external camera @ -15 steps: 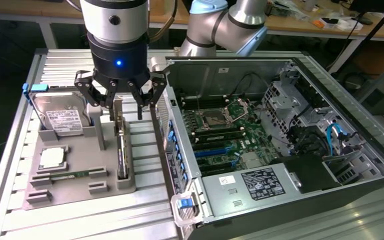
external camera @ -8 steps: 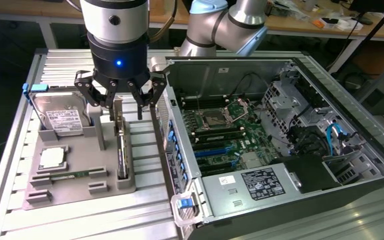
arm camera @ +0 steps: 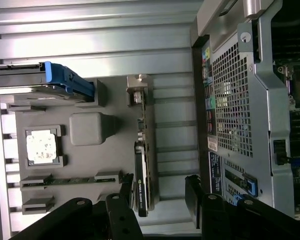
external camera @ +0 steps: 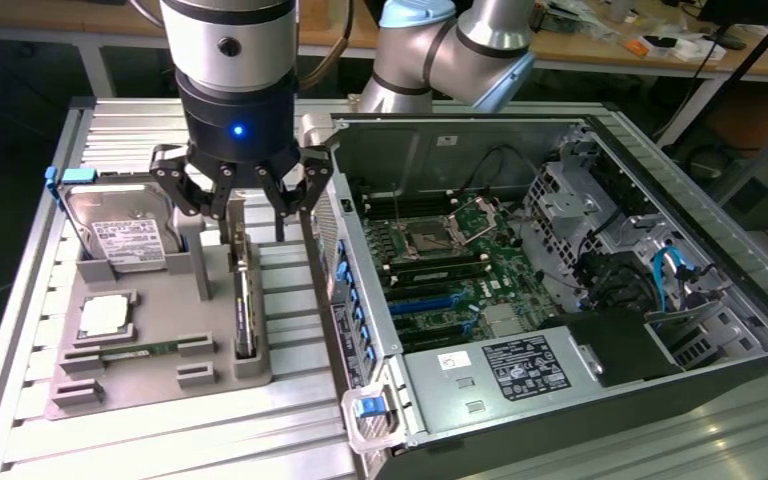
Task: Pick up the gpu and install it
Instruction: 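Pick up the gpu and move the gpu toward the slot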
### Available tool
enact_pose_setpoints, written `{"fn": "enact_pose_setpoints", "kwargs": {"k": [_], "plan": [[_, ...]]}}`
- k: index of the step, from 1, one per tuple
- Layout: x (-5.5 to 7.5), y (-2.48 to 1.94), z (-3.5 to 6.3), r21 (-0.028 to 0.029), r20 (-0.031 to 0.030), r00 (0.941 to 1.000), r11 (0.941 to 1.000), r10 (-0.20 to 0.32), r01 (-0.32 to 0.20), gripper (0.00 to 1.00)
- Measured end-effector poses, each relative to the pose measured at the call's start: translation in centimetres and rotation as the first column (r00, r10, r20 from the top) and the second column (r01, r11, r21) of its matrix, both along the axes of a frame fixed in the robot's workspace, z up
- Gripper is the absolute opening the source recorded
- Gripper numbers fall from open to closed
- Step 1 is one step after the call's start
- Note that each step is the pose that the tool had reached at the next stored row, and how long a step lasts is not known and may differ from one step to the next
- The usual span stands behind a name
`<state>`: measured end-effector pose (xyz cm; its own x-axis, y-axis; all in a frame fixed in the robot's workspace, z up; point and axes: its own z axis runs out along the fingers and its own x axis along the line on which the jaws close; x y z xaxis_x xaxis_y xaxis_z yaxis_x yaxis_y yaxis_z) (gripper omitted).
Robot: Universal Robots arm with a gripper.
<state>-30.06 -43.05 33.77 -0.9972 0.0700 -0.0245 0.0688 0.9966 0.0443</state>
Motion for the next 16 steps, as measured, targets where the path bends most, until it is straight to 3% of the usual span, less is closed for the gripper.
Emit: {"fn": "enact_pose_setpoints", "kwargs": {"k": [16], "plan": [[0.0,0.0,-1.1,0.0,0.0,1.0,1.0,0.0,0.0,0.54]]}}
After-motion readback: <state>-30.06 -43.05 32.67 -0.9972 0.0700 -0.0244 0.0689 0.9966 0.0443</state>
